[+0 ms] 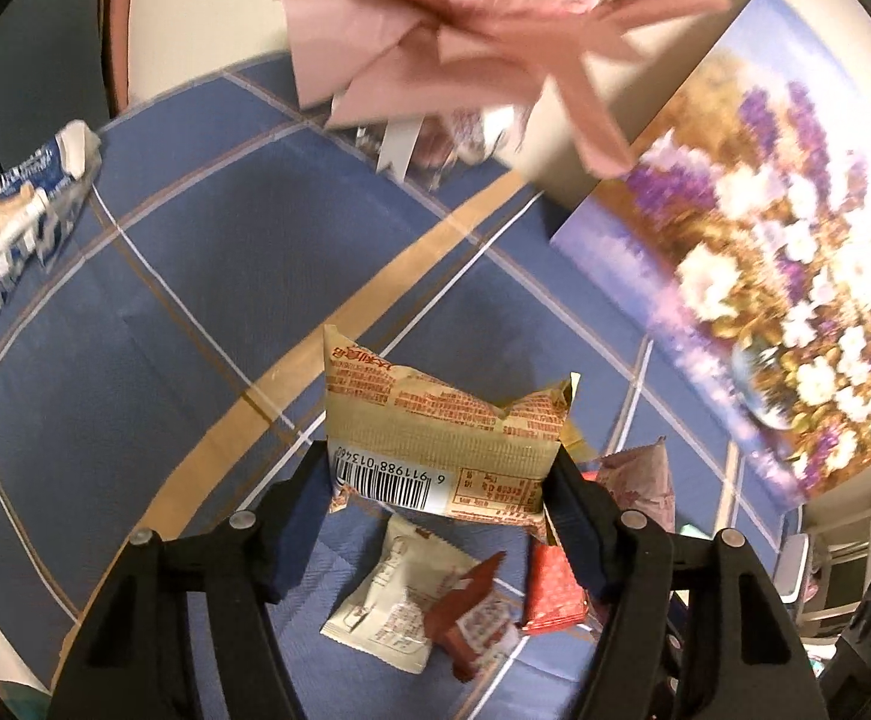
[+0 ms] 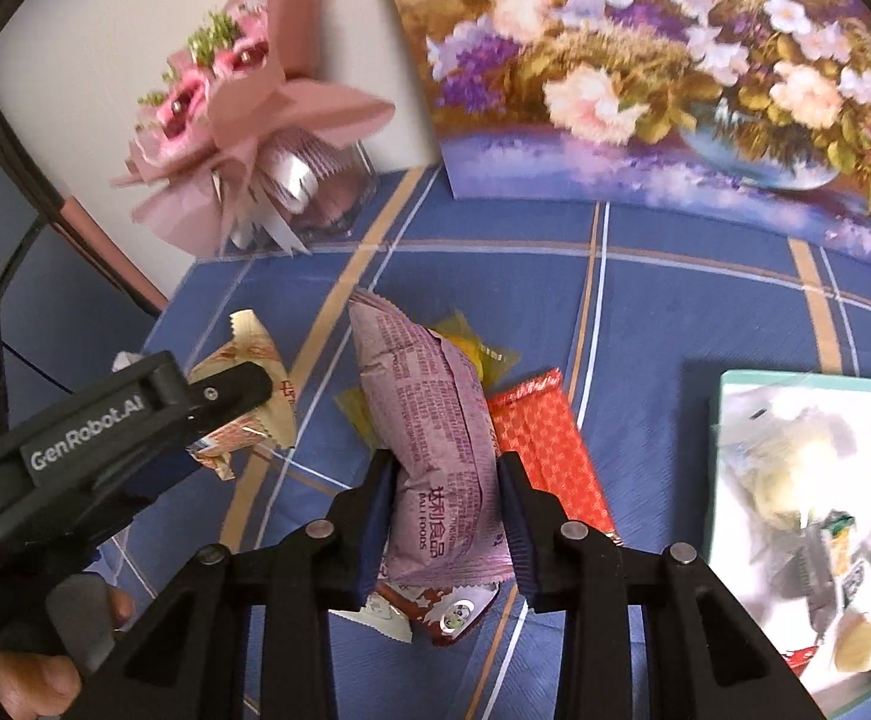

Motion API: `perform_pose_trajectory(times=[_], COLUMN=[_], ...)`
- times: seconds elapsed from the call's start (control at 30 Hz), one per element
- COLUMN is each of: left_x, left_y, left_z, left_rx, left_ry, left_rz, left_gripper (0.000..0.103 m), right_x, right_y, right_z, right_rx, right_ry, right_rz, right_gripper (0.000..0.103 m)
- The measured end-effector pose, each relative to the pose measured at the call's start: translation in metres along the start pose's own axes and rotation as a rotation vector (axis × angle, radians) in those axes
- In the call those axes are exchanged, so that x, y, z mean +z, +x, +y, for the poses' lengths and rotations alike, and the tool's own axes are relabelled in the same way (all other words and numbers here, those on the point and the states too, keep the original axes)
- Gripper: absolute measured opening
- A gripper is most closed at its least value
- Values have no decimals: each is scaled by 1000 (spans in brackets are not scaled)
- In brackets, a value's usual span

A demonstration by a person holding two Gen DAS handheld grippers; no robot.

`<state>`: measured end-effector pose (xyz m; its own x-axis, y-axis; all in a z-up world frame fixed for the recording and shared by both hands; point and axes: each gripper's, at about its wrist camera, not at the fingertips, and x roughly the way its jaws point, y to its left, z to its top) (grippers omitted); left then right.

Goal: Organize snacks
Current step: 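Lift the pink pouch and bread pack and carry both toward the white tray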

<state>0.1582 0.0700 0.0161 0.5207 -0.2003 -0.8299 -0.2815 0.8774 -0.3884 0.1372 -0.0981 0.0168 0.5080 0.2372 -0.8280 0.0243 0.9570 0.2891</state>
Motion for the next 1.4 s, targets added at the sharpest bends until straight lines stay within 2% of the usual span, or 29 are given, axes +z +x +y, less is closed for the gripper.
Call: perform_pose_trajectory(times=[0.27, 0.53, 0.73, 1.03, 1.4], left_x=[1, -13, -25, -67, -117], left_y=[-27, -37, -42, -32, -21], left_z=[-22, -52, -79, -128, -203], left_rx=[-40, -68, -86, -117, -147], left_ry=[26, 62, 106, 220, 423], left_rz=[-66, -81, -85, -56, -17], left_gripper=[70, 70, 70, 70, 70], right_x=[10, 15, 19, 17, 1], right_y=[-37, -70, -93, -128, -144], right_z=[-15, -43, -80, -162, -223], right_rx=[-11, -60, -83, -170, -276], right_ry=[23, 48, 103, 250, 326], right_rz=[-48, -83, -103, -140, -134], right_gripper=[37, 37, 37, 37, 37])
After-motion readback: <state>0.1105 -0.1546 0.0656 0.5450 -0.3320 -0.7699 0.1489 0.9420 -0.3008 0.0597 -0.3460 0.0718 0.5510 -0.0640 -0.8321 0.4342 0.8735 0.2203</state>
